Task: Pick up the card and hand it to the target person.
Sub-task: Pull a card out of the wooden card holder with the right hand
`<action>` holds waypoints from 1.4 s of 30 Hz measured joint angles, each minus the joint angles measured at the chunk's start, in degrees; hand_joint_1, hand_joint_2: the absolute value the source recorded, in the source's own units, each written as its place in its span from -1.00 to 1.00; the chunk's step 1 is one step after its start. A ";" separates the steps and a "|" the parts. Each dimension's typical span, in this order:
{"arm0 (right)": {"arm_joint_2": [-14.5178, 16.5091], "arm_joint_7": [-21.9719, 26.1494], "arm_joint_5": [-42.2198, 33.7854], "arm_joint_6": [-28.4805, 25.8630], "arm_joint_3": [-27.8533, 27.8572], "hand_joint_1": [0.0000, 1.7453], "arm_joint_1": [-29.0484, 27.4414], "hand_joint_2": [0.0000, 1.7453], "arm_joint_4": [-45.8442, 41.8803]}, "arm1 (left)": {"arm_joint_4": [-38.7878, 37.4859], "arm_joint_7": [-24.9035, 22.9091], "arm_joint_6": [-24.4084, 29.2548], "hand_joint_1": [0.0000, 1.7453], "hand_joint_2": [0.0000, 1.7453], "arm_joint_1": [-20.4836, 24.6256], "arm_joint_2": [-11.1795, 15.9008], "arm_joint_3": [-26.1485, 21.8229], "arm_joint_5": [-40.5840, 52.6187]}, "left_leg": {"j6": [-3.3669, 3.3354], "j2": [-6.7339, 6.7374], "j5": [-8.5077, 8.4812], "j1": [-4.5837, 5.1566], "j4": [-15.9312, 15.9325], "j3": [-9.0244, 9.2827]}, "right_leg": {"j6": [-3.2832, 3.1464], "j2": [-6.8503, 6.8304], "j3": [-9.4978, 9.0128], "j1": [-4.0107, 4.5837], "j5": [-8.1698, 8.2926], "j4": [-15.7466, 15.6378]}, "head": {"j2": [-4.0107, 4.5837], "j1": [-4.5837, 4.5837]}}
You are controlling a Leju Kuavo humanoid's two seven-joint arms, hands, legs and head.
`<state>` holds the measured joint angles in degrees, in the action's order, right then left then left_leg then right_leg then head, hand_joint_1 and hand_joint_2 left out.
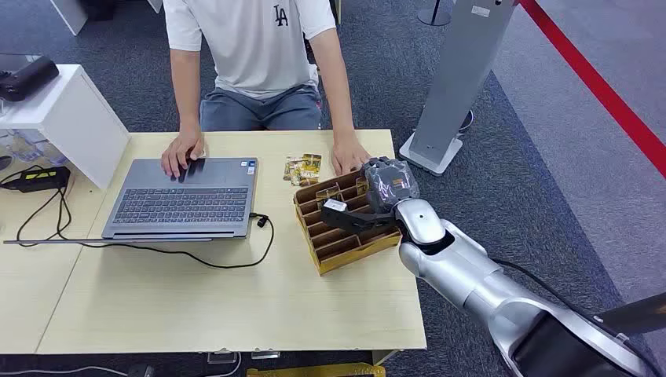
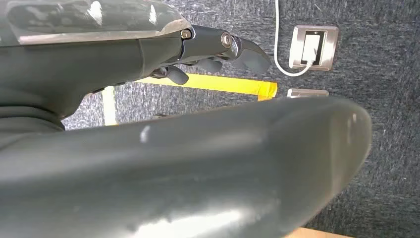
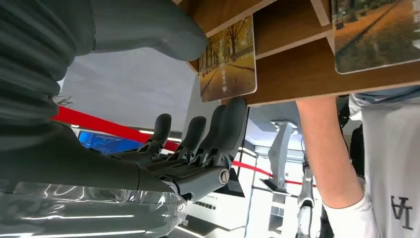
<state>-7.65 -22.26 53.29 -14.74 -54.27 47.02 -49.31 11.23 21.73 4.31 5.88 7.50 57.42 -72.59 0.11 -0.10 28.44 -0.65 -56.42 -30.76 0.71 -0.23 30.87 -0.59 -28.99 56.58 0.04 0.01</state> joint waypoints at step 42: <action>0.33 -0.33 -1.19 -0.27 -1.34 0.94 0.85 1.00 2.19 | 0.00 -0.07 0.04 -1.00 -1.00 0.03 0.00 0.06 0.11 | -0.02 0.00 -0.02 0.00 -0.02 0.05 | 0.00 0.02 -0.03 0.00 0.01 0.00 | 0.00 -0.01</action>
<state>-7.32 -22.59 52.10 -15.02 -55.62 47.87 -47.12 11.23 21.66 4.34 5.91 7.50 57.48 -72.47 0.09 -0.10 28.41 -0.65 -56.44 -30.70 0.70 -0.21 30.84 -0.59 -28.97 56.58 0.04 0.01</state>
